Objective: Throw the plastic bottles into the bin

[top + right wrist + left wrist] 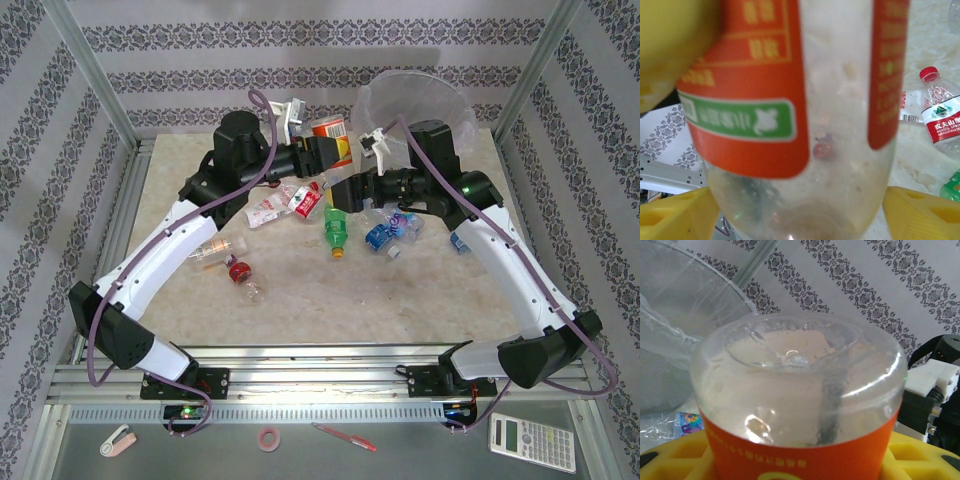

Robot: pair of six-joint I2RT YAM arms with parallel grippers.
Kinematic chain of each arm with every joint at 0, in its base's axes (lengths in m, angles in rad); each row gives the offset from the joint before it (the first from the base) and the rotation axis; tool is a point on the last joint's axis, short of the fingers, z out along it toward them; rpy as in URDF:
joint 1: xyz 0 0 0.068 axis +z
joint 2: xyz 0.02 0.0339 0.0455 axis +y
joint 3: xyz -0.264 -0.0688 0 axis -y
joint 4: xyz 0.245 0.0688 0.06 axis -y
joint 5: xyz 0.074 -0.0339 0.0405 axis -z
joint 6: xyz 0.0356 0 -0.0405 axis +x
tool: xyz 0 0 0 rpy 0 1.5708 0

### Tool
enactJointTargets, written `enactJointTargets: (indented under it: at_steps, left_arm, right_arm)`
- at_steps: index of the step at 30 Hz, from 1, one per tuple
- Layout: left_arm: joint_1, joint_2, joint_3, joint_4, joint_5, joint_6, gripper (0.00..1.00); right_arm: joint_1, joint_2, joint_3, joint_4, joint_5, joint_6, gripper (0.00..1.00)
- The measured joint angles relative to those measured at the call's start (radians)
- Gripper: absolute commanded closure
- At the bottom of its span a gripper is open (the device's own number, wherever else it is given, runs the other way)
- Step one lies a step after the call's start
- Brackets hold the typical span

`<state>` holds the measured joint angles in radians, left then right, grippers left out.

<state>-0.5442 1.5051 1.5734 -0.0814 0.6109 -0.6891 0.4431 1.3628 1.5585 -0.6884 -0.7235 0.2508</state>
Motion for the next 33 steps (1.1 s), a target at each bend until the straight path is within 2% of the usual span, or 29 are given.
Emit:
enactJointTargets:
  at_steps: [21, 25, 29, 33]
  left_arm:
    - [0.001, 0.017, 0.0, 0.019, 0.011, -0.019, 0.6]
    - [0.001, 0.021, 0.0, 0.024, 0.011, -0.026, 0.46]
    - [0.0, 0.021, -0.001, 0.031, 0.006, -0.029, 0.18]
    - [0.003, 0.021, -0.006, 0.039, -0.01, -0.04, 0.01]
  right_arm:
    - [0.0, 0.0, 0.001, 0.0, 0.031, -0.02, 0.6]
    - [0.0, 0.0, 0.001, -0.001, 0.037, -0.019, 0.67]
    - [0.0, 0.0, 0.003, 0.0, 0.039, -0.019, 0.7]
    - [0.0, 0.0, 0.004, 0.0, 0.047, -0.019, 0.71]
